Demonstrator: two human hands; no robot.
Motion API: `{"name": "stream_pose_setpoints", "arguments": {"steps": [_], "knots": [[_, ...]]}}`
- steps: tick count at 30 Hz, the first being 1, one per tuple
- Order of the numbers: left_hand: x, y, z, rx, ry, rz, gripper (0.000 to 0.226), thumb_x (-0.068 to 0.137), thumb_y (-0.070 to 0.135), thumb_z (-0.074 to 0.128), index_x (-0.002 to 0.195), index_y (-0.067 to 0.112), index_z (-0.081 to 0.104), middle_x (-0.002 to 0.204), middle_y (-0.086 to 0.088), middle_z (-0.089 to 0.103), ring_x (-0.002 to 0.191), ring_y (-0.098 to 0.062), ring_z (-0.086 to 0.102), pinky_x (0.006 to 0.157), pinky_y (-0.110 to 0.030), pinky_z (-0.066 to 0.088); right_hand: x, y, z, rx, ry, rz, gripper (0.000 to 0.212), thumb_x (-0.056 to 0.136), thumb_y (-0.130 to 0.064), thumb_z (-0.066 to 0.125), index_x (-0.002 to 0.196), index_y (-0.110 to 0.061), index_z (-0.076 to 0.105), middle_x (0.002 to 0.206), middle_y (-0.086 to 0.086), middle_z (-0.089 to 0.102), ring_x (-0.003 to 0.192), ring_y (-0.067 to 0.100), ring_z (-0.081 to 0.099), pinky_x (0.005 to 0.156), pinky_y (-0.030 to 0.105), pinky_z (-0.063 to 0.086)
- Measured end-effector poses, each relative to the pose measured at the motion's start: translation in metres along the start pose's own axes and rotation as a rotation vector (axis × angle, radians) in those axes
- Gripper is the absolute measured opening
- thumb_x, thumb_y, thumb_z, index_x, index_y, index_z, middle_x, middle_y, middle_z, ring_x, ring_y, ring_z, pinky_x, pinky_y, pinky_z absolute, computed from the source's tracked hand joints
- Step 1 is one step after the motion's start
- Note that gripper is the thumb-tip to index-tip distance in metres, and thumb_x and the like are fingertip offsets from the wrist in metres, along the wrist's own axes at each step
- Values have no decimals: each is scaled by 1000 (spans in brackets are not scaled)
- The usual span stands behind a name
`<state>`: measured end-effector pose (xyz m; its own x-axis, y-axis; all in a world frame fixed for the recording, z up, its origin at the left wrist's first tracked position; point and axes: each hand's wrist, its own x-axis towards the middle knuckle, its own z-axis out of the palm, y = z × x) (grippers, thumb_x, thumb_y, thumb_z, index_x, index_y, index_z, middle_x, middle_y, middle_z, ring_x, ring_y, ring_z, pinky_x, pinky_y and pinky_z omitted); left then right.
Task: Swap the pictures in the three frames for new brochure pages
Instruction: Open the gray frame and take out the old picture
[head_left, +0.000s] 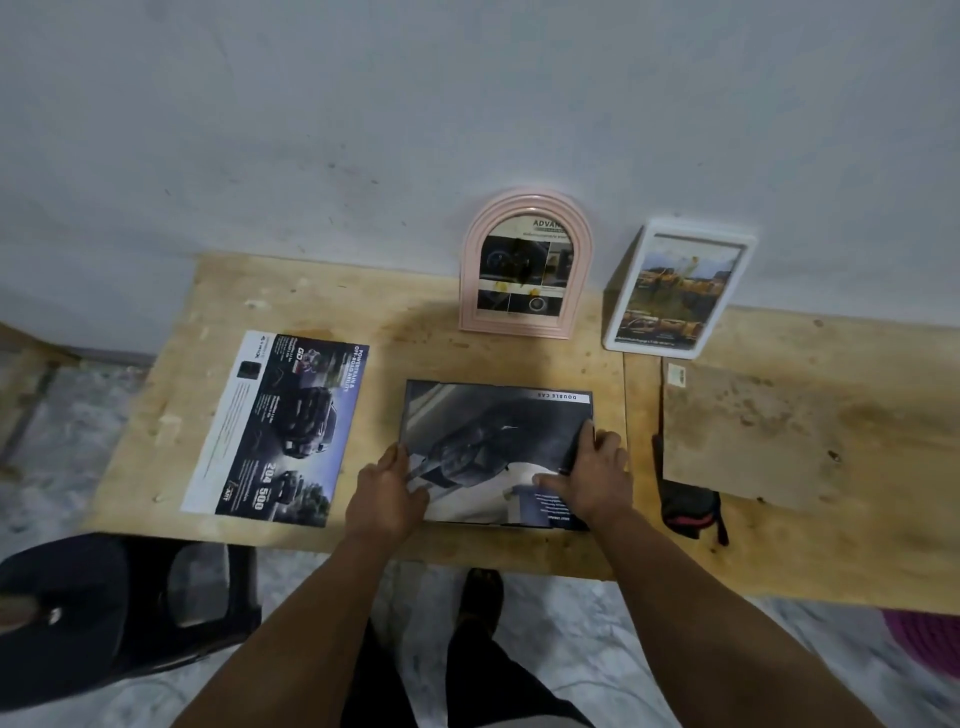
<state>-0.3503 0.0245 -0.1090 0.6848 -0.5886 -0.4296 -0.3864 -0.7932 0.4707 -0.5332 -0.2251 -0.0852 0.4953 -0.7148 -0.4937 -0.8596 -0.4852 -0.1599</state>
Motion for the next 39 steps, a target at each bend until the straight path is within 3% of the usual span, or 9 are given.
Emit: {"name": "stream_pose_setpoints", "arguments": {"steps": [9,13,17,19,23,25,27,33,39], "knots": [[0,0,-1,22,18,23,65,84,37,62,143,14,50,144,-4,56,112,-40,60,85,-52,58,-16,-1,-4,185,158,9,89,76,-57,78,151,-31,37,148,8,36,135,33,35,106,51,38],[0,4,-6,6,-38,-44,71,92,36,64,156,13,40,161,-4,41,131,-40,51,100,-51,52,-29,0,-17,716,217,52,56,88,-21,73,136,-41,51,118,-9,65,113,24,62,101,54,50],[-2,6,-15,-76,-56,-25,61,81,60,46,119,14,61,123,-8,60,103,-39,61,82,-46,54,-45,-3,-55,1094,212,72,47,100,-2,58,143,-21,55,116,2,68,100,19,66,79,27,59],[-7,18,-20,-194,38,-63,48,78,69,37,83,23,52,88,0,53,86,-37,60,70,-39,46,-47,-5,-75,1174,179,27,43,103,-2,53,140,-23,58,120,7,69,98,18,69,73,23,58],[-6,46,-36,-604,102,-218,53,103,57,47,113,10,69,111,-18,68,105,-41,64,91,-47,52,-43,-22,-120,1307,79,-44,38,103,-8,53,127,-34,67,116,11,74,100,34,73,90,54,59],[-3,51,-44,-872,56,-321,49,102,53,55,87,9,66,85,-20,63,83,-36,60,76,-43,48,-41,-38,-142,1399,15,-80,37,103,-9,54,126,-34,68,114,10,76,101,36,73,92,58,57],[-4,54,-57,-1102,2,-410,47,94,58,63,77,15,57,75,-9,56,74,-28,54,68,-38,44,-43,-64,-160,1488,-89,-152,37,103,-8,51,133,-26,65,115,12,75,103,37,73,93,56,58],[-19,45,-96,-1477,-206,-456,57,95,68,55,119,16,61,121,-13,67,107,-34,68,80,-45,60,-49,-170,-183,1623,-387,-342,42,102,2,43,138,-11,60,128,21,68,107,37,68,92,47,58],[-23,-4,-144,-1878,-14,-456,21,100,31,63,100,10,65,87,-8,68,81,-25,62,67,-35,58,-50,-273,-182,1560,-499,-410,41,103,3,42,138,-8,59,127,24,68,108,38,68,80,41,62]]}}
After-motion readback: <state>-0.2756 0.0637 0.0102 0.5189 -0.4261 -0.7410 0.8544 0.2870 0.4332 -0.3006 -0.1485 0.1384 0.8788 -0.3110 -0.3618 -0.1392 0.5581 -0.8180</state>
